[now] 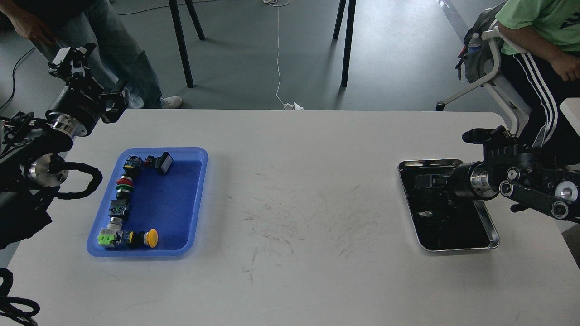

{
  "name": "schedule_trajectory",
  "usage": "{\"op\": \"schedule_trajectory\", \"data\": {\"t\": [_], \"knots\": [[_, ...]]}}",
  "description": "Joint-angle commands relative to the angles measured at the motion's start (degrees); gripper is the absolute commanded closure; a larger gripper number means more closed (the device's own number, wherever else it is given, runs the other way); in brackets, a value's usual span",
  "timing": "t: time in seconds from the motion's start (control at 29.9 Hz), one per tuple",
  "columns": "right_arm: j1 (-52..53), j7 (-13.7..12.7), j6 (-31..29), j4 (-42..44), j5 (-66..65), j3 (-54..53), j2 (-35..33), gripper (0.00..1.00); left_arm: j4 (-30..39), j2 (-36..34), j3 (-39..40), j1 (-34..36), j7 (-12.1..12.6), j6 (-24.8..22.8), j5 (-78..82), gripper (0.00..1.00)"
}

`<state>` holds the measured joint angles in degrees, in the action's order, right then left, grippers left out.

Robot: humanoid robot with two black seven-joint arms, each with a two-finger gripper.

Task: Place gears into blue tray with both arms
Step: 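Grasp the small black part in the metal tray with the right gripper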

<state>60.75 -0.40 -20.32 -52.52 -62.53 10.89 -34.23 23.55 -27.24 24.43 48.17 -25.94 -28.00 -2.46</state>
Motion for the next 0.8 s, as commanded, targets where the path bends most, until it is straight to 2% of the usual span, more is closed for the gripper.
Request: {"op": "schedule_trajectory", "data": {"t": [0.0, 0.4, 0.77], "knots": [[0.33, 0.05, -0.42, -0.12, -0.04, 0.09, 0.13, 0.05, 0.0, 0.0, -0.08, -0.09, 0.01, 0.0, 0.0, 0.02], [7.19, 0.14, -7.19, -1.97, -1.71, 3.08, -2.51, 0.05, 0.0, 0.09, -0.08, -0.09, 0.01, 0.0, 0.0, 0.02], [6.49, 0.14, -7.68, -1.88, -3.12, 4.22, -2.86, 0.06, 0.0, 0.17, 0.01, -0.79, -0.08, 0.0, -0.08, 0.02]]}}
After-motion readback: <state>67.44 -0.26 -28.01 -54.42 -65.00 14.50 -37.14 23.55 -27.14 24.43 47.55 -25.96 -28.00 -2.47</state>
